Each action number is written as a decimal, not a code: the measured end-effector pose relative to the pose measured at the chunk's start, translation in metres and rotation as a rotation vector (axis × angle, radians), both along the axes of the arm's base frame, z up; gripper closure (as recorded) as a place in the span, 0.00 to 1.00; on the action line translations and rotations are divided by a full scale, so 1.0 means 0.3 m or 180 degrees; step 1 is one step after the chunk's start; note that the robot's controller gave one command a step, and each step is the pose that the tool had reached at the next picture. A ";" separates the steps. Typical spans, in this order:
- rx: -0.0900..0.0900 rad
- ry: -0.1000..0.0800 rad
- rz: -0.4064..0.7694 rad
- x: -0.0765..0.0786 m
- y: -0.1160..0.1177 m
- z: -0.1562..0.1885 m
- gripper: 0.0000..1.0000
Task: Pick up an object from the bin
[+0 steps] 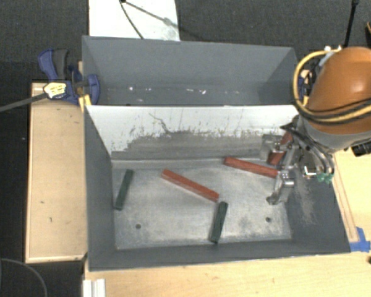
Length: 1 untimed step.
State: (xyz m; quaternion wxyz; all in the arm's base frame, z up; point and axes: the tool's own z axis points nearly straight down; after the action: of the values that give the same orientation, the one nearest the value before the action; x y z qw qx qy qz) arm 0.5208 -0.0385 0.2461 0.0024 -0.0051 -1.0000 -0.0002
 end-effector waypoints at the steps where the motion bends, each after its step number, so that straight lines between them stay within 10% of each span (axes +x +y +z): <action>1: -0.0003 -0.0001 -0.1505 -0.013 0.294 -0.595 0.00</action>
Offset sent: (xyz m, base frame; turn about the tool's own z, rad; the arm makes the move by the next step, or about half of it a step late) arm -0.0026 0.0866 -0.1761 0.4745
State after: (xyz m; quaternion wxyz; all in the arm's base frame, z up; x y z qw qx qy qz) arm 0.5170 0.0498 0.0675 0.0021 -0.2392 -0.9710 -0.0003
